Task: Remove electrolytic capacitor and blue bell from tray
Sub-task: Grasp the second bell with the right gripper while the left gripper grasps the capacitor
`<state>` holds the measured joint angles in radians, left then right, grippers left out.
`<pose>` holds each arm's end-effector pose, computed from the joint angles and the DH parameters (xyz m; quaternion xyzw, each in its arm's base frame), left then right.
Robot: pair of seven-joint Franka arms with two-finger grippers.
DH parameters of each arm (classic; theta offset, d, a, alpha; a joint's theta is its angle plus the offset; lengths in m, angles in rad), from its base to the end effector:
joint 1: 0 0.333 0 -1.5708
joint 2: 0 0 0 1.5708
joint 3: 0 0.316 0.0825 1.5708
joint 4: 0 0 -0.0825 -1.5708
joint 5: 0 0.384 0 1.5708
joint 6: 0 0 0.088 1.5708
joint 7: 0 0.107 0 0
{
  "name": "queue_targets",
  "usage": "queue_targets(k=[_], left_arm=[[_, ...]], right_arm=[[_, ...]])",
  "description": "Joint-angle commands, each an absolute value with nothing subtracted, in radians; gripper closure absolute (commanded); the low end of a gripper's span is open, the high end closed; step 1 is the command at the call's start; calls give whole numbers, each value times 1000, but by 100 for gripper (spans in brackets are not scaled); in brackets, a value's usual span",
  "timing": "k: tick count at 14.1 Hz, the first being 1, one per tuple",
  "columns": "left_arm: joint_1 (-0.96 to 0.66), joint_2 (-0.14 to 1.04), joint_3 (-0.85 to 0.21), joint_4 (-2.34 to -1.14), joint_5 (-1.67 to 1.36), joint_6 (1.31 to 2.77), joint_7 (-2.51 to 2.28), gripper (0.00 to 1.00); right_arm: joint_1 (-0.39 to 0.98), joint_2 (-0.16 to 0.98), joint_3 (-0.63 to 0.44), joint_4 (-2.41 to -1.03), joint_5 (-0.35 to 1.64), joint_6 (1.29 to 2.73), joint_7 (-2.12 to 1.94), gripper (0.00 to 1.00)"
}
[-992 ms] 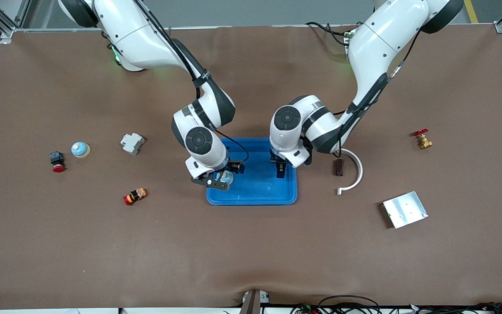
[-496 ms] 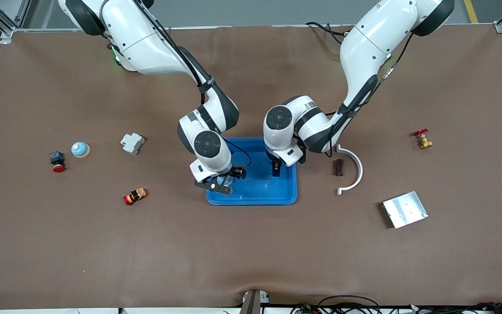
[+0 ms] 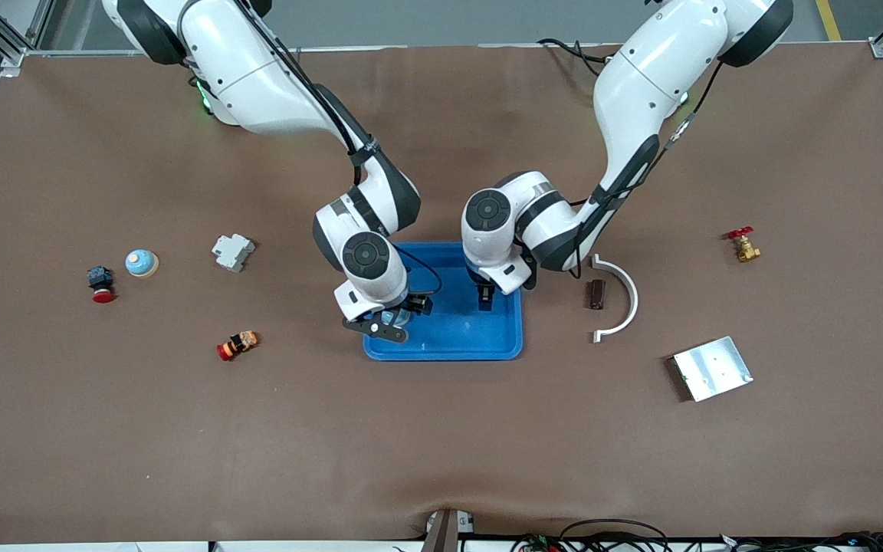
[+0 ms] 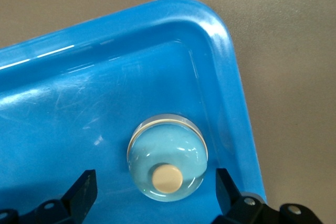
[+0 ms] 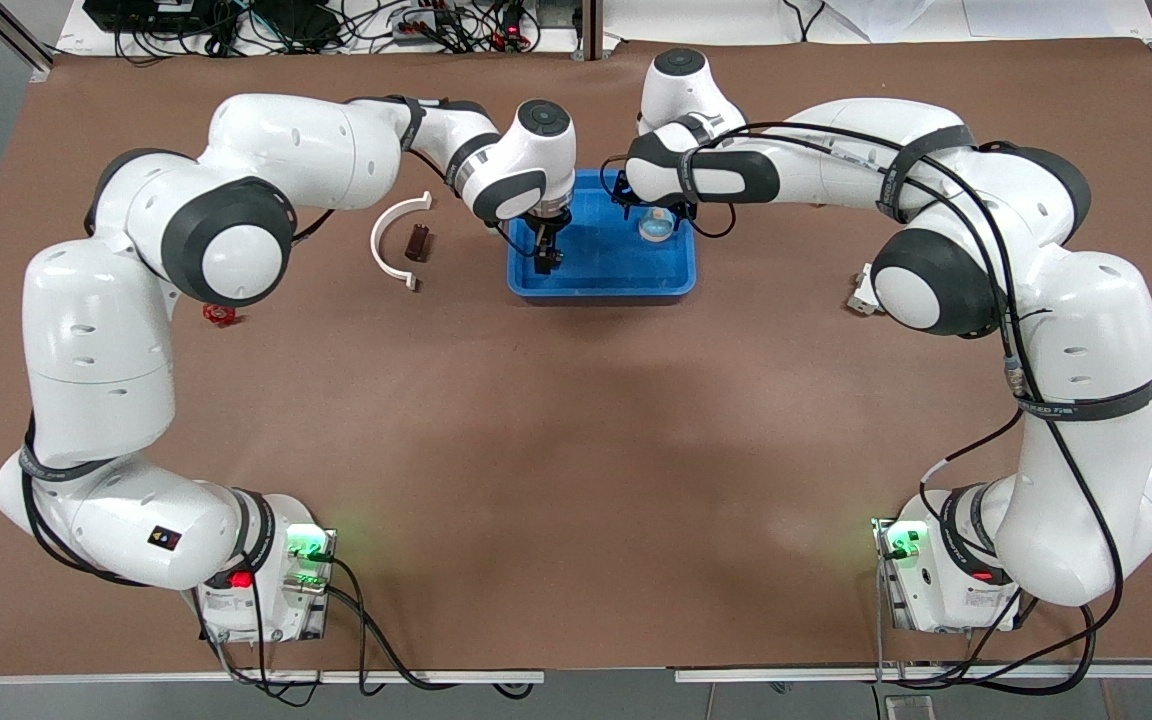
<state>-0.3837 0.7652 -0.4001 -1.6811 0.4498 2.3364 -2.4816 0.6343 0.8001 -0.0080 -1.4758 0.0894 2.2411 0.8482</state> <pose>0.4998 -0.4503 0.1782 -0.7402 -0.6719 -0.0214 0.0113 0.5767 0.4216 0.1980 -0.9898 0.1376 0.0341 0.0118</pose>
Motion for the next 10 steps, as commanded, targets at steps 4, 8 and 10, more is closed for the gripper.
queue_targets(k=[4, 8, 10], left_arm=[[-414, 778, -376, -1663, 515, 2352, -2513, 100], [-410, 758, -377, -1663, 517, 2338, -2421, 100], [-396, 717, -383, -1661, 506, 2283, -2329, 100]], right_arm=[[643, 827, -15, -1450, 72, 2255, 874, 3], [641, 828, -15, -1450, 74, 2264, 874, 41], [635, 827, -14, -1448, 87, 2261, 879, 73]])
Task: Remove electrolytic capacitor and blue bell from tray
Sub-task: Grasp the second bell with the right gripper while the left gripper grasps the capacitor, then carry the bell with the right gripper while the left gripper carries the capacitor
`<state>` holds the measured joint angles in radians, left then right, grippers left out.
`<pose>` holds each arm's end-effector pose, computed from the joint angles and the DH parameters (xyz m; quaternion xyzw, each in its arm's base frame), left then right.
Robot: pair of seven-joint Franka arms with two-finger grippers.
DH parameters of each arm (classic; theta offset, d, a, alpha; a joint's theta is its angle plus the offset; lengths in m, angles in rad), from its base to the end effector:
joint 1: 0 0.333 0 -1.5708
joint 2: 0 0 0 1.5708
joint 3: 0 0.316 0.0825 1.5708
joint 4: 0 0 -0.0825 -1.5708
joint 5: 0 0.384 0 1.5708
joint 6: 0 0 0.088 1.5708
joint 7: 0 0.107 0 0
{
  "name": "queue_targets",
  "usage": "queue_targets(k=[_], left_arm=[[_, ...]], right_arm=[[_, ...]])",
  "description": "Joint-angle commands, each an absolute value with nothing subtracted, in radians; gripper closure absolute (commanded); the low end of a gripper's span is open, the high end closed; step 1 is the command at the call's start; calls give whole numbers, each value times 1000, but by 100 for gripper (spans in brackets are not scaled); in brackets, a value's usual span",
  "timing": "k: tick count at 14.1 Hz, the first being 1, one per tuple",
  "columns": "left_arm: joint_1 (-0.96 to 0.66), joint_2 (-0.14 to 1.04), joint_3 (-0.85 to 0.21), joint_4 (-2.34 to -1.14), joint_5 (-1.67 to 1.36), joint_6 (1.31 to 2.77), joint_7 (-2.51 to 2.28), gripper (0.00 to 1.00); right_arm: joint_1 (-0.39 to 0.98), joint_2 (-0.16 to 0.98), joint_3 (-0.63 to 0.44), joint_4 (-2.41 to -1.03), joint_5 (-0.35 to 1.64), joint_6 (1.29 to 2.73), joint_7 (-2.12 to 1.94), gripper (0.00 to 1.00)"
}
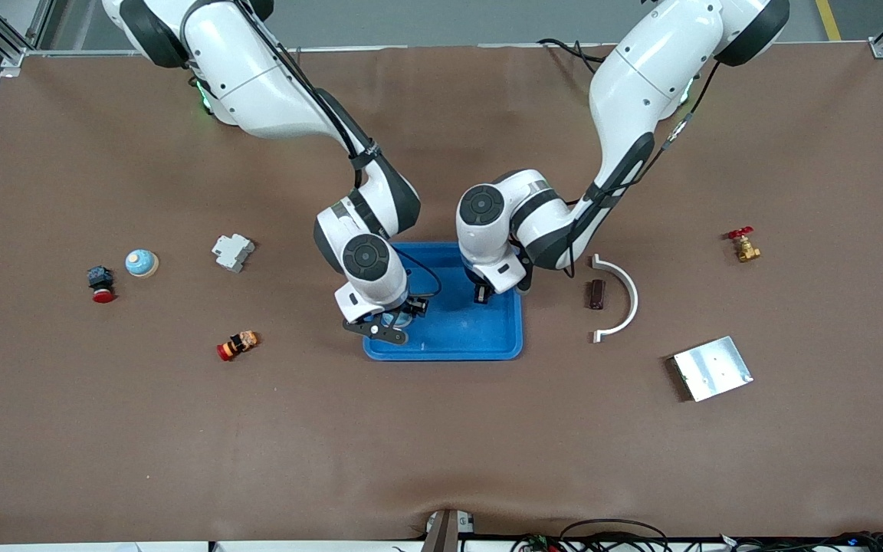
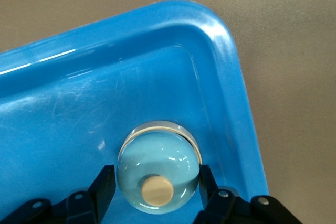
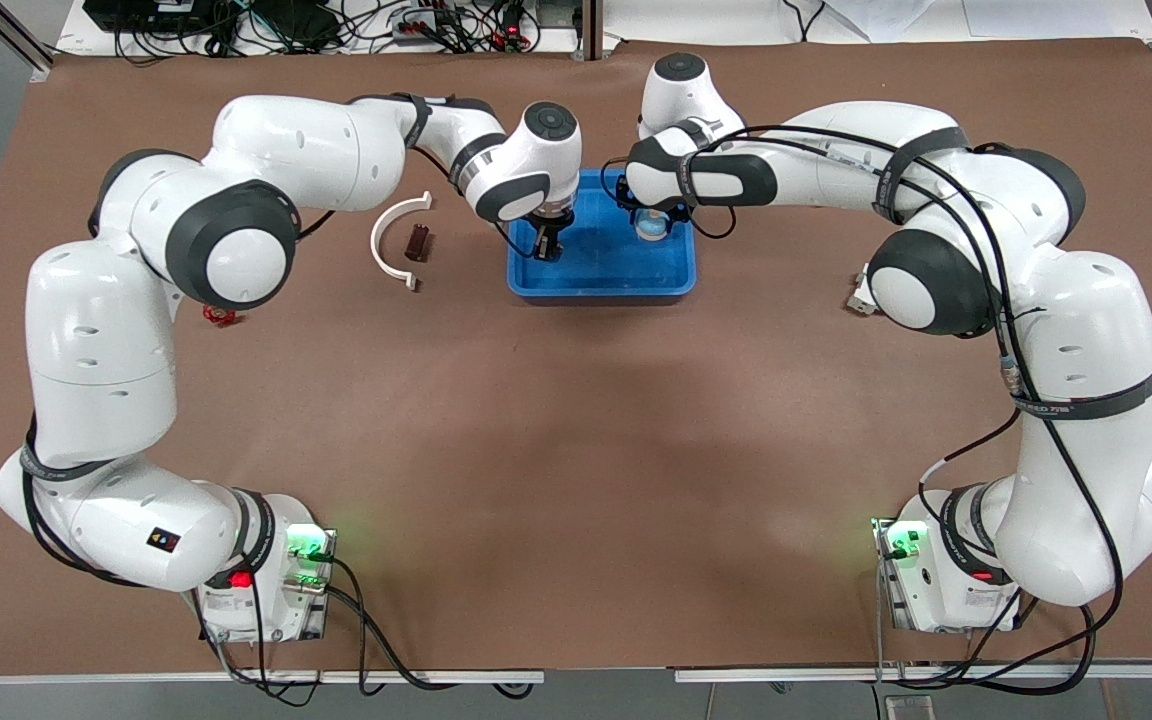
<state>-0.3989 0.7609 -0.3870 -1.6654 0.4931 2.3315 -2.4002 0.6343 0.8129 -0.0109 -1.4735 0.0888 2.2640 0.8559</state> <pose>0.5038 -0.4534 0.1846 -0.7764 -0.6288 -0.0431 0.0056 0.5790 0.4208 0.1918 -0.9892 0.1428 0.0283 0.0146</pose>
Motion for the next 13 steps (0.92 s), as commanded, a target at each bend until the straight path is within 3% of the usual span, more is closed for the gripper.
queue_targets(k=[1, 3, 8, 13], left_arm=[[-391, 694, -387, -1655, 499, 2254, -2256, 100], [-374, 648, -391, -1657, 442, 2217, -2095, 100], [-307, 529, -403, -1689, 289, 2041, -1512, 100], [-113, 382, -468, -1854, 281, 2011, -1041, 100]], right_arm=[[631, 821, -14, -1448, 90, 2258, 887, 84], [635, 813, -14, -1442, 89, 2258, 948, 99], [555, 718, -8, -1443, 92, 2178, 925, 100], [356, 595, -6, -1457, 113, 1932, 634, 100]])
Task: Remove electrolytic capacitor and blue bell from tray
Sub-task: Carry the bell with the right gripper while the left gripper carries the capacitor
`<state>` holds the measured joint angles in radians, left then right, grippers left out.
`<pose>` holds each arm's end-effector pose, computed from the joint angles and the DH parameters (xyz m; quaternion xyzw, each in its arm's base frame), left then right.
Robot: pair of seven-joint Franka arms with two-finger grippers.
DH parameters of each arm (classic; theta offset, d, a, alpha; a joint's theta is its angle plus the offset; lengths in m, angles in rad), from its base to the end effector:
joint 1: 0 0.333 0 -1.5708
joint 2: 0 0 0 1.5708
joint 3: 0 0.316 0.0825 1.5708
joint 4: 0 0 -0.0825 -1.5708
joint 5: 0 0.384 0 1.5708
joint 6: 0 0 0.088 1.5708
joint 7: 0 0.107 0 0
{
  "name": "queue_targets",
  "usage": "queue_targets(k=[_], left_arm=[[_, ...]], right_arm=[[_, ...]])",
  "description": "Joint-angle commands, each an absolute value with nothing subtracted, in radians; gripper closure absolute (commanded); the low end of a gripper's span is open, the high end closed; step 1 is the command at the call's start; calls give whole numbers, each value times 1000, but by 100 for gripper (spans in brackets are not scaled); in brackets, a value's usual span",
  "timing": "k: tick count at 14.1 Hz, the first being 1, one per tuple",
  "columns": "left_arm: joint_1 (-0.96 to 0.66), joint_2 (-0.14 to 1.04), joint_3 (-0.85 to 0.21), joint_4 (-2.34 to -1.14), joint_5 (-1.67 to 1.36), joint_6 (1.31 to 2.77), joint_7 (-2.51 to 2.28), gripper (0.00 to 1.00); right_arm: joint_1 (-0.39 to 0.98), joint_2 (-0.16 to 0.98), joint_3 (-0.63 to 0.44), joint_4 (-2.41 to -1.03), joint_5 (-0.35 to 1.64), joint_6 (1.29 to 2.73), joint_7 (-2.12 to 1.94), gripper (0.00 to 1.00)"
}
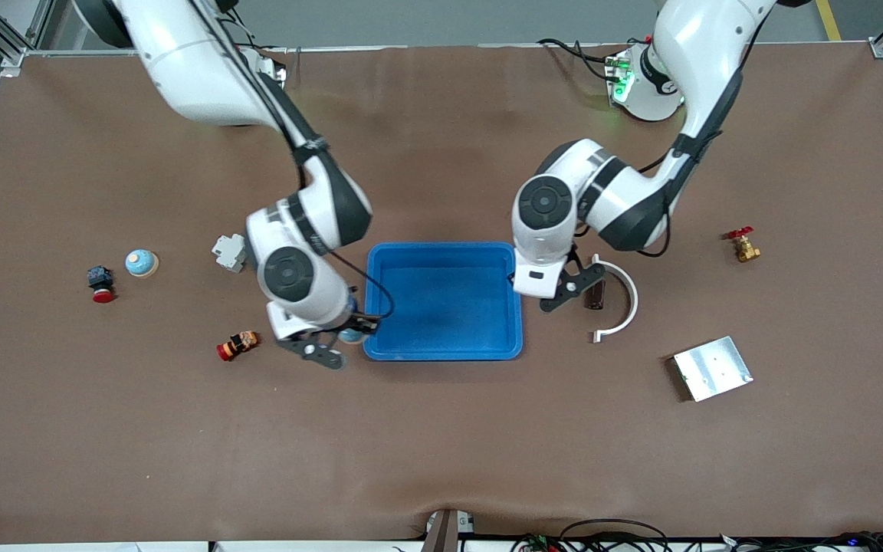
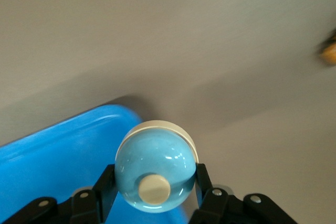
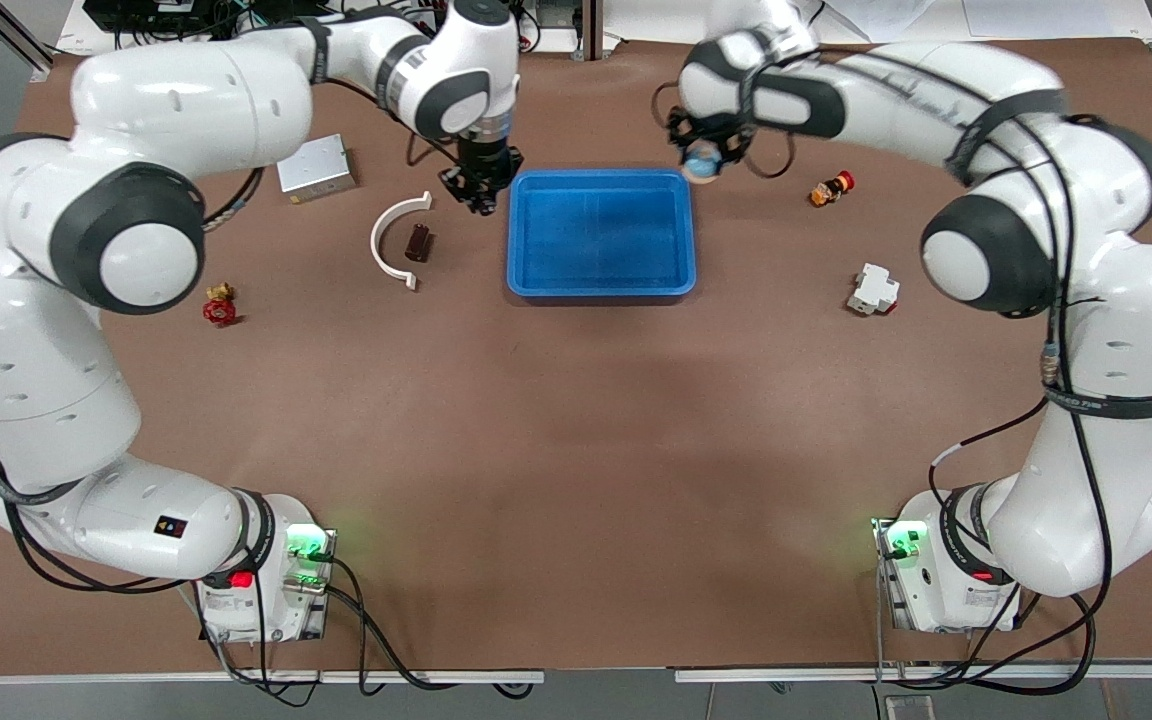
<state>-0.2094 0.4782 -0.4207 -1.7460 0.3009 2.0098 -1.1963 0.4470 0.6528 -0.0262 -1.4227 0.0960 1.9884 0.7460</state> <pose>0.5397 -0.3439 0.3068 -0.9720 -0.2179 0.0225 0.0852 0.6460 0.2994 0.3065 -0.9820 0.1804 0.0554 0.0053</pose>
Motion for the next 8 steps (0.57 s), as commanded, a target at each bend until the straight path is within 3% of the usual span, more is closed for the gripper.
queue_targets(k=[1, 4, 8], left_arm=[[-53, 352, -498, -1888, 281, 2013, -960, 100], [128, 267, -575, -1983, 281, 2032, -697, 100], [264, 187, -592, -2126, 281, 2182, -470, 100]], right_arm=[[304, 586, -6, -1471, 127, 1915, 567, 100], [184, 558, -11, -1544, 138, 1908, 306, 100], [55, 555, -14, -1615, 135, 1952, 51, 100]])
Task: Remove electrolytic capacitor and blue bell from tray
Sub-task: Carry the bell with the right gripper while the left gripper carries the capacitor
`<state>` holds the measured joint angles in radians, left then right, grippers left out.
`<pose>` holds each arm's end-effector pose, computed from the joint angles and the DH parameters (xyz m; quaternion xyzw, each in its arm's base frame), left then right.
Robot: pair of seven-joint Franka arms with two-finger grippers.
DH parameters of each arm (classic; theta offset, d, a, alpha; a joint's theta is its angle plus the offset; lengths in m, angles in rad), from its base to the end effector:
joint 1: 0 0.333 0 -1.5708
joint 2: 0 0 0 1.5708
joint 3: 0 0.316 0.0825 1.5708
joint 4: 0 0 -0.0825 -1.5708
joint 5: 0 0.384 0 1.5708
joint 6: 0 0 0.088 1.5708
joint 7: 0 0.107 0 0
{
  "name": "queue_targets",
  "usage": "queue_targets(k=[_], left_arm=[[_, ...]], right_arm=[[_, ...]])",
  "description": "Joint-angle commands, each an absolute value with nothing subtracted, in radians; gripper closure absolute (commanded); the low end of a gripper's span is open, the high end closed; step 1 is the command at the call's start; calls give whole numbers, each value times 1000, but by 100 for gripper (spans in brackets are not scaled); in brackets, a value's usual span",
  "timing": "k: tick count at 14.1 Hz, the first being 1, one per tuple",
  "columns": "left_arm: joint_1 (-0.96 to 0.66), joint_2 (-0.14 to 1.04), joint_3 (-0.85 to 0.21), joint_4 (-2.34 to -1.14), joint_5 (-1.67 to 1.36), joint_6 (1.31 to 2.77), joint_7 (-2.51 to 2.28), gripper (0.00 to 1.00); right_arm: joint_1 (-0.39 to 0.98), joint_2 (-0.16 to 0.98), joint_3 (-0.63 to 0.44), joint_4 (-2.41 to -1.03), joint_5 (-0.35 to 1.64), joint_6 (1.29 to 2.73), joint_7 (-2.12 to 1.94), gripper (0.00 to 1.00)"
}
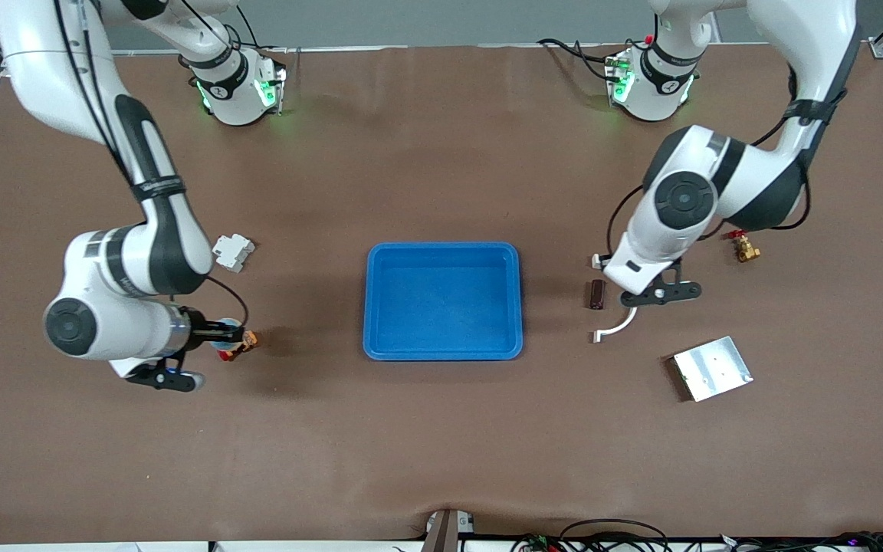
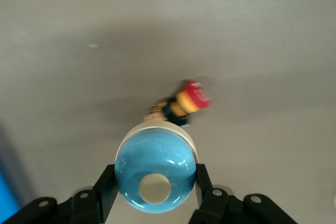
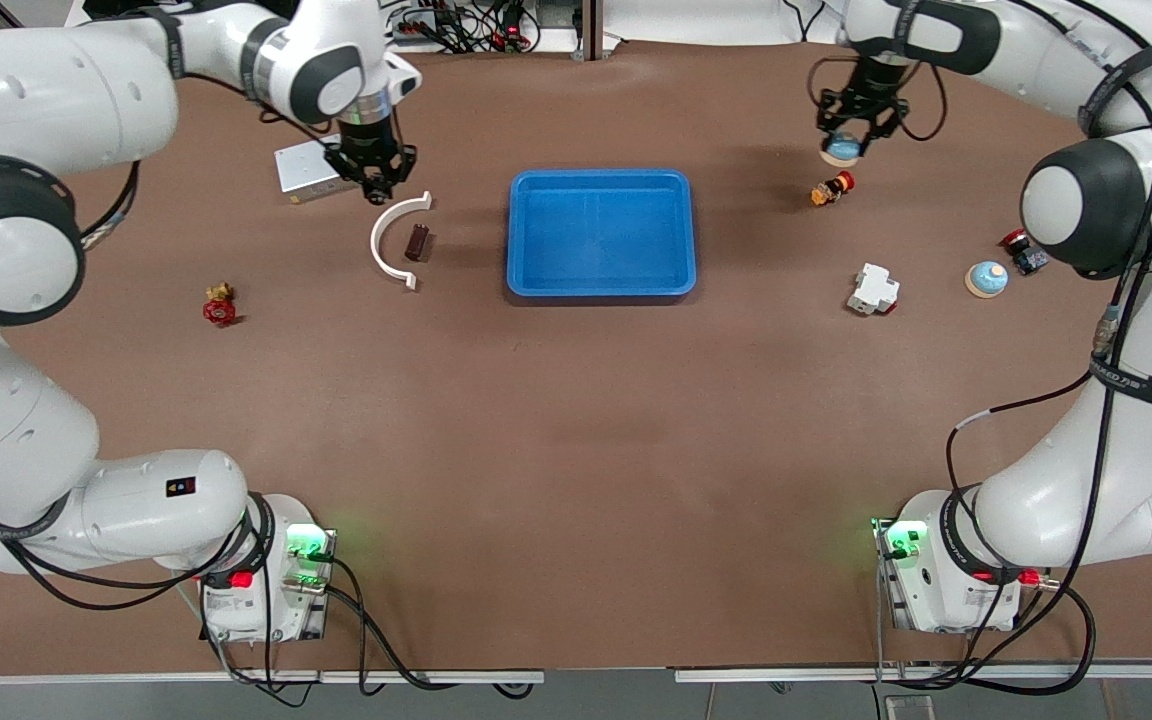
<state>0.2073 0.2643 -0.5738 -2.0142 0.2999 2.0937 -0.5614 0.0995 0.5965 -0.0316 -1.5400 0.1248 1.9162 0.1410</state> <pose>0.5462 -0.1845 0.3313 -0.9963 -0.0164 0.0349 0.0765 0.6746 0.0576 0.2887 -0.9909 0.0619 0.1138 0.0352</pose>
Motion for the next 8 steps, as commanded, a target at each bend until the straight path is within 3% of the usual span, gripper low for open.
queue_targets(k=[1, 8], left_arm=[[294, 173, -592, -2167, 281, 2239, -431, 100], [423, 150, -591, -2371, 287, 2569, -339, 100]], right_arm=[[51, 551, -14, -1653, 135, 1991, 20, 100], [-6, 535, -17, -1825, 126, 2187, -136, 100]])
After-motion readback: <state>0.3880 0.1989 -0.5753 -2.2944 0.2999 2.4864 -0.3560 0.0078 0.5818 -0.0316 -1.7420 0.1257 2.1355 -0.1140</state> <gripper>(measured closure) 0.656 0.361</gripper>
